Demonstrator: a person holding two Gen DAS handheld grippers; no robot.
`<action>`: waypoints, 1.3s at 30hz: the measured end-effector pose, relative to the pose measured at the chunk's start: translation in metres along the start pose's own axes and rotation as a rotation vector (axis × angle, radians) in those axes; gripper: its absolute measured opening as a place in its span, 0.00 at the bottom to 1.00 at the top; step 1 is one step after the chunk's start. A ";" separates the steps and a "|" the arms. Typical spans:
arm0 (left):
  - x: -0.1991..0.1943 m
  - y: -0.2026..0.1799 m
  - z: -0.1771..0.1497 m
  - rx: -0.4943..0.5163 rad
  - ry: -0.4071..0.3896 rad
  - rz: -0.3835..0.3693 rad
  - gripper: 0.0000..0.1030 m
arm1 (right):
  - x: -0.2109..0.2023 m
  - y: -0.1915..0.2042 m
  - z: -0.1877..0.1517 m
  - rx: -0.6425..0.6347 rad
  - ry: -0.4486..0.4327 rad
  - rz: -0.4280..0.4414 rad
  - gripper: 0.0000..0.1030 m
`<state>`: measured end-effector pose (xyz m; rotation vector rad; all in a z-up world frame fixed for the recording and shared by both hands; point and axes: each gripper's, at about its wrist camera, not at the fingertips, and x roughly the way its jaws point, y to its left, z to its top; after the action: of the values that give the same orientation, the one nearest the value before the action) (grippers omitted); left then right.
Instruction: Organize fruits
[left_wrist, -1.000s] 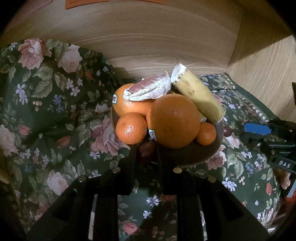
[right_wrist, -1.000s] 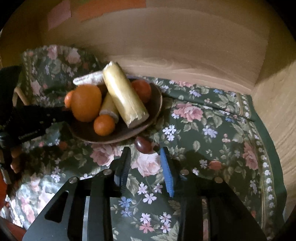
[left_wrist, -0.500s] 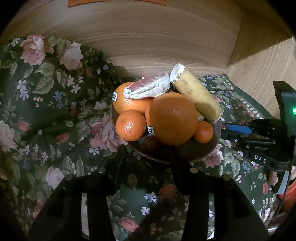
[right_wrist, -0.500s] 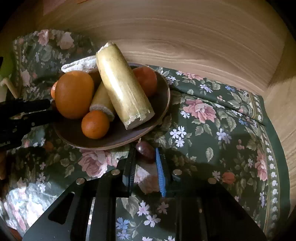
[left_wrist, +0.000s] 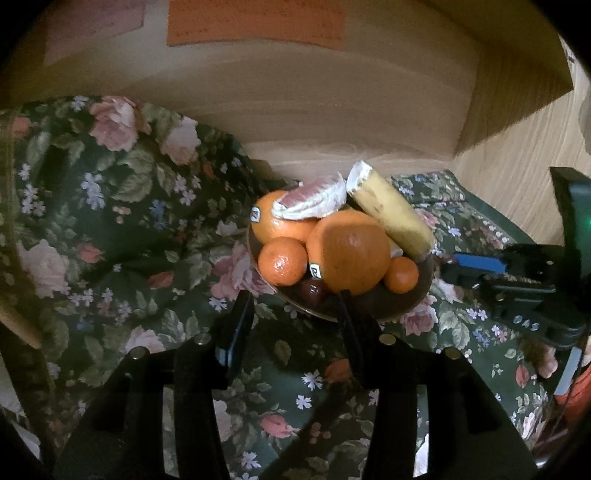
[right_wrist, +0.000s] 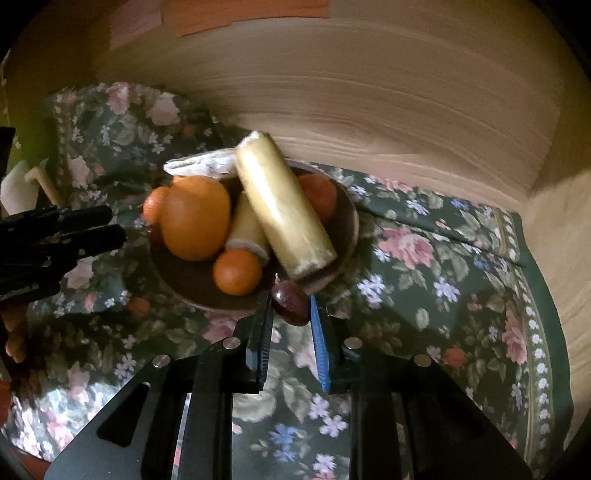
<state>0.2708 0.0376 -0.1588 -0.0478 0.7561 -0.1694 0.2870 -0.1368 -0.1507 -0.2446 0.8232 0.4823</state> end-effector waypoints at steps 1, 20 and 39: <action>-0.003 0.000 0.000 -0.002 -0.007 0.005 0.45 | 0.005 0.001 0.002 0.001 0.003 0.005 0.18; -0.060 -0.009 0.002 -0.014 -0.170 0.057 0.53 | -0.039 0.005 0.008 0.040 -0.135 -0.018 0.44; -0.264 -0.068 -0.037 0.033 -0.590 0.104 0.63 | -0.254 0.057 -0.047 0.068 -0.670 -0.006 0.44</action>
<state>0.0476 0.0166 0.0003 -0.0248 0.1662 -0.0620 0.0809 -0.1858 0.0077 -0.0131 0.1838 0.4876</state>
